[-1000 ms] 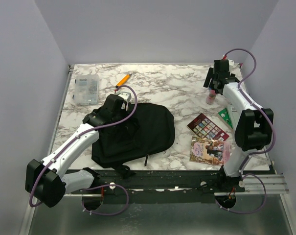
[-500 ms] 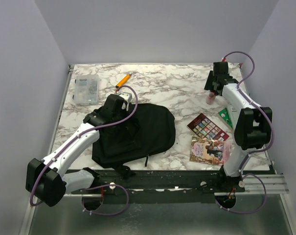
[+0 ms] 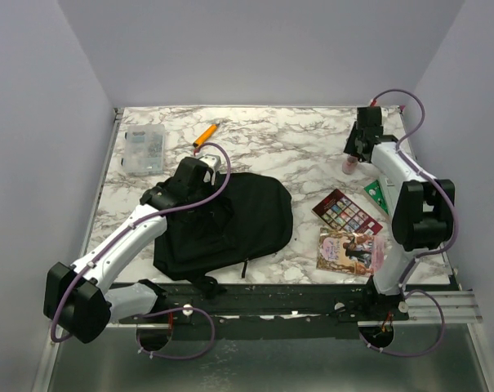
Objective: Pack the student bag
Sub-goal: Pick up the stationery from the center of the board, then place the stationery in the student bag.
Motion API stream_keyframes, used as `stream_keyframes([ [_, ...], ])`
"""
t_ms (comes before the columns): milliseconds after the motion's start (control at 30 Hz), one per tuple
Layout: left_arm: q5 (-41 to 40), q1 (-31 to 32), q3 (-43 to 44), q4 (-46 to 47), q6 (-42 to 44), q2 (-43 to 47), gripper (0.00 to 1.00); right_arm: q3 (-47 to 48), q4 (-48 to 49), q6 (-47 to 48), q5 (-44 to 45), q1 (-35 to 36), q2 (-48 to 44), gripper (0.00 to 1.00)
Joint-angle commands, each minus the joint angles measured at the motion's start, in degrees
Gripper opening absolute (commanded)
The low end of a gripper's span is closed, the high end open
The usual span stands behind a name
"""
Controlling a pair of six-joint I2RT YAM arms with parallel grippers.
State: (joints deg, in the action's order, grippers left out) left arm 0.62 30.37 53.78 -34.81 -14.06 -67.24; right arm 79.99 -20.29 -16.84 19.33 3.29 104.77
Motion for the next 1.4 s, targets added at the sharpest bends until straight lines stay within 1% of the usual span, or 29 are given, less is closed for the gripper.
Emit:
stream_keyframes([
  [0, 2.1, -0.05, 1.77, 0.97, 0.31, -0.5, 0.0, -4.94, 3.48, -1.8, -8.89, -0.31, -7.64, 0.11],
  [33, 2.1, -0.05, 1.83, 0.97, 0.26, -0.61, 0.0, -6.86, 5.18, -3.41, -11.93, -0.36, -9.68, 0.08],
  [133, 2.19, -0.05, 1.94, 0.95, 0.22, -0.96, 0.0, -14.56, 12.98, -8.12, -26.34, -0.31, -16.87, 0.01],
  [200, 2.27, -0.05, 2.09, 0.88, 0.24, -1.21, 0.0, -20.11, 20.6, -13.59, -36.33, -0.31, -20.44, 0.01],
  [267, 2.28, -0.05, 2.16, 0.88, 0.26, -1.33, 0.0, -25.49, 29.3, -20.66, -45.82, -0.28, -22.67, 0.01],
  [333, 2.11, -0.05, 2.21, 0.88, 0.29, -1.4, 0.0, -30.69, 38.69, -29.03, -52.98, 0.19, -23.63, 0.01],
  [400, 2.01, -0.05, 2.21, 0.89, 0.34, -1.33, 0.0, -36.35, 51.88, -40.22, -59.41, 1.69, -22.89, 0.01],
  [467, 1.94, -0.05, 2.29, 0.81, 0.28, -1.31, 0.0, -40.77, 66.0, -48.7, -63.01, 5.07, -21.0, 0.01],
  [533, 1.85, -0.05, 2.29, 0.8, 0.42, -1.22, 0.0, -44.16, 75.87, -54.47, -63.34, 9.58, -19.29, 0.01],
  [600, 1.79, -0.05, 2.25, 0.84, 0.43, -1.05, 0.0, -46.38, 83.25, -58.3, -62.15, 13.66, -17.77, 0.01],
  [667, 1.66, -0.05, 2.16, 0.86, 0.44, -0.89, 0.0, -47.6, 88.68, -60.1, -60.82, 16.78, -16.25, 0.01],
  [700, 1.62, -0.05, 2.09, 0.86, 0.44, -0.86, 0.0, -47.65, 89.43, -60.08, -60.21, 18.01, -15.73, 0.01],
  [833, 1.84, -0.05, 2.2, 0.84, 0.34, -0.7, 0.0, -46.67, 86.58, -57.25, -55.75, 23.38, -13.36, 0.01],
  [933, 1.84, 0.0, 2.21, 0.77, 0.34, -0.46, 0.0, -46.6, 84.85, -54.62, -49.38, 27.71, -11.88, 0.01],
  [1000, 1.86, -0.05, 2.04, 0.82, 0.35, -0.22, 0.0, -46.19, 80.97, -50.59, -44.31, 30.24, -11.83, 0.01],
  [1067, 1.8, -0.05, 1.93, 0.79, 0.34, -0.01, 0.0, -44.23, 76.34, -47.93, -41.42, 32.11, -11.07, 0.01],
  [1133, 1.75, -0.05, 1.94, 0.79, 0.27, 0.23, 0.0, -42.4, 76.35, -48.11, -42.48, 33.14, -8.66, 0.01],
  [1267, 1.67, -0.05, 1.99, 0.86, 0.18, 0.64, 0.0, -38.43, 80.4, -51.93, -49.06, 35.82, -1.68, 0.03],
  [1333, 1.58, -0.05, 1.95, 0.88, 0.18, 0.79, 0.0, -35.54, 79.7, -52.46, -53.43, 37.45, 1.54, 0.14],
  [1367, 1.57, 0.0, 1.86, 0.88, 0.18, 0.88, 0.0, -33.59, 77.3, -52.19, -56.24, 37.92, 3.05, 0.15],
])
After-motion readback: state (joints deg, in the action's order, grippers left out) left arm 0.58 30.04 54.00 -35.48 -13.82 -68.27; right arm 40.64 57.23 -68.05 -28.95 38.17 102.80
